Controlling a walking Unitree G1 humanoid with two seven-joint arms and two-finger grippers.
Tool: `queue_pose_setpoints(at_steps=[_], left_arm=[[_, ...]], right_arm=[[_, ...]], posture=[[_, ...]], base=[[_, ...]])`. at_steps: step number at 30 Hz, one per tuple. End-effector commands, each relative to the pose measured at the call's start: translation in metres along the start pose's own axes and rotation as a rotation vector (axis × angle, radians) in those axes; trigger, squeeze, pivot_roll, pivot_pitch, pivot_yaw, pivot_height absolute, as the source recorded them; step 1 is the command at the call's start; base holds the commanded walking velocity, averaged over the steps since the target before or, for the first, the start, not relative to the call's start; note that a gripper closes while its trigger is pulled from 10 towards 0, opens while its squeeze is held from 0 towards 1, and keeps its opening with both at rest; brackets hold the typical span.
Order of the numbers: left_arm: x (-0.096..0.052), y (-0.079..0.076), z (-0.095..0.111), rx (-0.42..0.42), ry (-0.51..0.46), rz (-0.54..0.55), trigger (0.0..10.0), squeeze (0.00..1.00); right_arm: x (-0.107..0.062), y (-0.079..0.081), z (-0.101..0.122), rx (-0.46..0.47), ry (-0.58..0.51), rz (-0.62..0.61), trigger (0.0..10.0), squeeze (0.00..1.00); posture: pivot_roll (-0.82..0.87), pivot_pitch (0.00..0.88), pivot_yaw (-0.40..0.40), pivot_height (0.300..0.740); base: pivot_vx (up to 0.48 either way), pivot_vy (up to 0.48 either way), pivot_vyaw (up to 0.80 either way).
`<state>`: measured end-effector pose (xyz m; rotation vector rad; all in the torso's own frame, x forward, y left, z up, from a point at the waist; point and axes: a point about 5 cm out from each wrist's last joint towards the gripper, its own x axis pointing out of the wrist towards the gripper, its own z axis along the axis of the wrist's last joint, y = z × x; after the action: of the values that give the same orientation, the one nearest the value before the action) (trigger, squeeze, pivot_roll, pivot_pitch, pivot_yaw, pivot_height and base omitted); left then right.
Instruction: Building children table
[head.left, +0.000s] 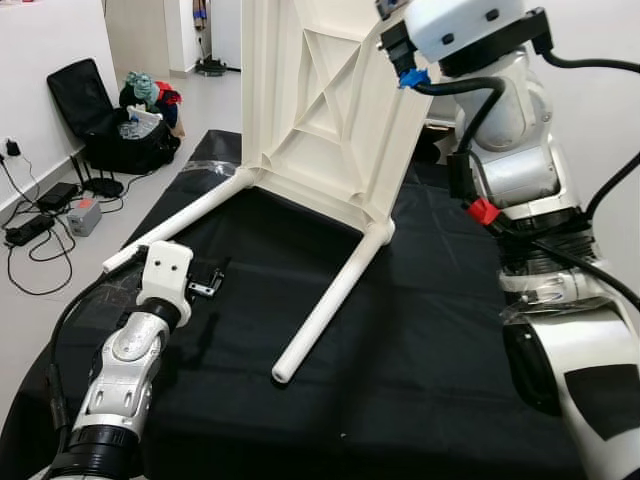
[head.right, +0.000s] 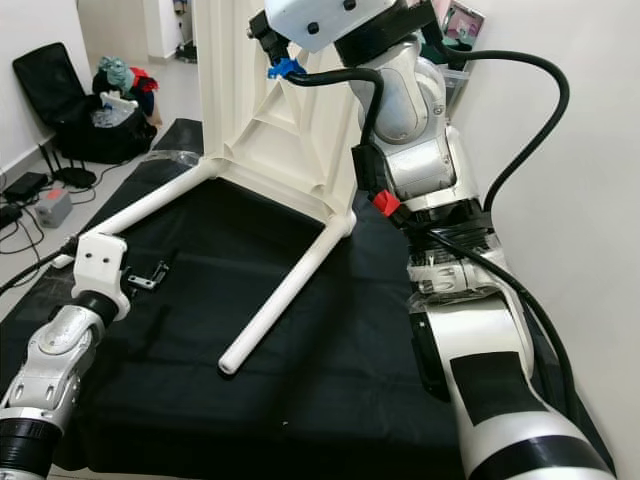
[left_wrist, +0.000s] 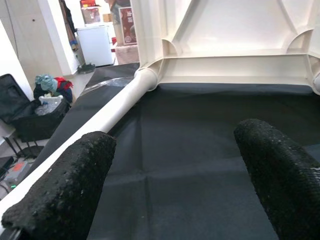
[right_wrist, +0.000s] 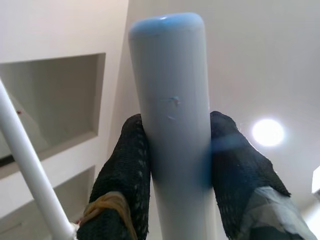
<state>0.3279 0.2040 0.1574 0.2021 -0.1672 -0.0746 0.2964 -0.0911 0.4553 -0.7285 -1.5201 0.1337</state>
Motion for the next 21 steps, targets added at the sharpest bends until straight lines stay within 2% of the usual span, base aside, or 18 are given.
queue_pose_setpoints(at_steps=[1,8,9,10,15,16,19,20,21], left_arm=[[0.003,-0.004,0.002,0.004,-0.012,-0.014,10.0,0.0],[0.002,-0.003,0.002,0.006,-0.01,-0.01,10.0,0.0],[0.001,-0.003,0.001,0.005,-0.009,-0.008,10.0,0.0],[0.001,-0.003,0.001,0.005,-0.009,-0.008,10.0,0.0],[-0.001,-0.002,-0.001,0.005,-0.003,-0.001,10.0,0.0],[-0.001,-0.002,-0.001,0.005,-0.003,-0.001,10.0,0.0],[-0.002,-0.002,-0.001,0.006,-0.002,0.001,10.0,0.0],[-0.002,-0.002,-0.001,0.006,-0.002,0.001,10.0,0.0],[-0.002,-0.002,-0.001,0.006,-0.001,0.003,10.0,0.0]], right_arm=[[0.005,-0.012,0.002,-0.004,-0.014,-0.071,0.0,0.0],[0.0,-0.016,-0.006,-0.003,0.045,-0.123,0.0,0.0],[-0.006,-0.019,-0.016,0.002,0.105,-0.143,0.0,0.0],[-0.006,-0.019,-0.016,0.002,0.105,-0.143,0.0,0.0],[-0.021,-0.029,-0.044,-0.017,0.263,-0.191,0.0,0.0],[-0.021,-0.029,-0.044,-0.017,0.263,-0.191,0.0,0.0],[-0.039,-0.043,-0.068,-0.021,0.399,-0.244,0.0,0.0],[-0.039,-0.043,-0.068,-0.021,0.399,-0.244,0.0,0.0],[-0.047,-0.05,-0.076,-0.013,0.451,-0.276,0.0,0.0]], posture=[[0.08,0.0,-0.126,0.74],[0.09,0.0,-0.128,0.74],[0.09,0.0,-0.134,0.74],[0.09,0.0,-0.134,0.74],[0.1,0.0,-0.14,0.74],[0.1,0.0,-0.14,0.74],[0.1,0.0,-0.146,0.74],[0.1,0.0,-0.146,0.74],[0.1,0.0,-0.146,0.74]], base=[[0.0,0.0,0.0],[0.0,0.0,0.0],[0.0,0.0,0.0],[0.0,0.0,0.0],[0.0,0.0,0.0],[0.0,0.0,0.0],[0.0,0.0,0.0],[0.0,0.0,0.0],[0.0,0.0,0.0]])
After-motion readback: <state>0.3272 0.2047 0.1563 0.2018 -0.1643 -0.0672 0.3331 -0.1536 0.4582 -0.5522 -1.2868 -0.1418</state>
